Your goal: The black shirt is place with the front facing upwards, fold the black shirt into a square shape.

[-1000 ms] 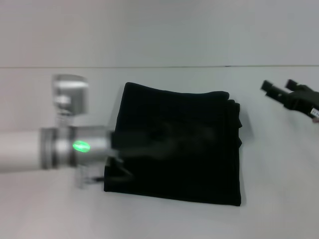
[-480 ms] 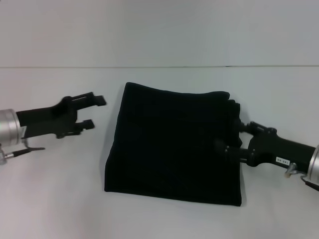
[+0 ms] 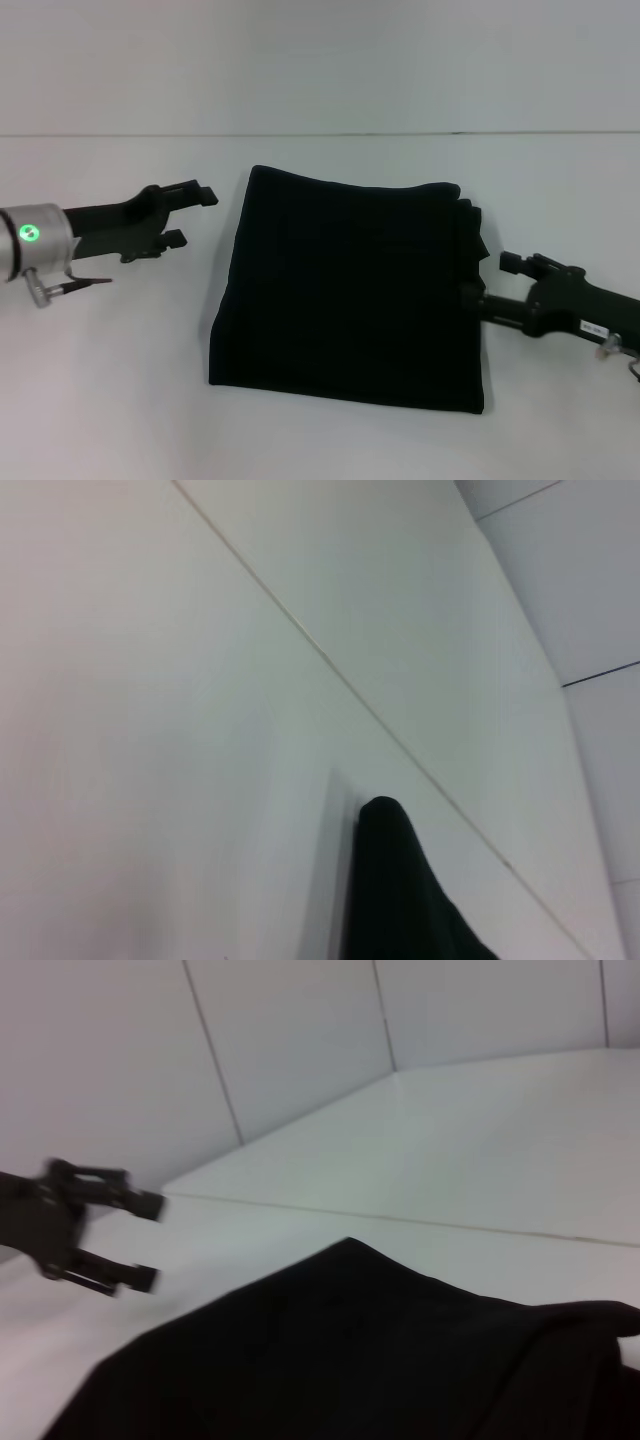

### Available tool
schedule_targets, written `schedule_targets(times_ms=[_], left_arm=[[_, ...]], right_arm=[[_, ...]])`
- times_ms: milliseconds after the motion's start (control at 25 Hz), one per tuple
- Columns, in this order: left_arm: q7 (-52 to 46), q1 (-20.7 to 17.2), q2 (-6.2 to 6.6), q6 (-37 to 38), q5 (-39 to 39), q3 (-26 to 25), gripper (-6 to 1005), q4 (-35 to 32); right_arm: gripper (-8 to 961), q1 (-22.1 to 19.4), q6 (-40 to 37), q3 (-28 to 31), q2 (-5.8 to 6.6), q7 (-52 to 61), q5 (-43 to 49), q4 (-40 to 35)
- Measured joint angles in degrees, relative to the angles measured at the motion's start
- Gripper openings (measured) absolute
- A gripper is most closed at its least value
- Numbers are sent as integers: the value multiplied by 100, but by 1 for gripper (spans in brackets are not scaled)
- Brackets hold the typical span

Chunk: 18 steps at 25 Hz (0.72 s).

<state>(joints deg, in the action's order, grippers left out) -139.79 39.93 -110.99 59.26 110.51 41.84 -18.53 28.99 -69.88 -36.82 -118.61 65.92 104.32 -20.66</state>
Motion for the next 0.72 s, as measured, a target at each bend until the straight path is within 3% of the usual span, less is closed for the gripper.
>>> schedule_targets(times_ms=[240,440,720], left_arm=[[-58,211,-154,-206,77,384,855,14],[-109,272,-190,-507,77,603,843,24],[-111,354,-357,-519,93,729,826,25]], right_arm=[[946,-276,-538,-86,133,-14,53,-8],[945,-381,-624,-89,130,-47,112,-8],[945,-407,-763,-89,126,-40,131,-8]])
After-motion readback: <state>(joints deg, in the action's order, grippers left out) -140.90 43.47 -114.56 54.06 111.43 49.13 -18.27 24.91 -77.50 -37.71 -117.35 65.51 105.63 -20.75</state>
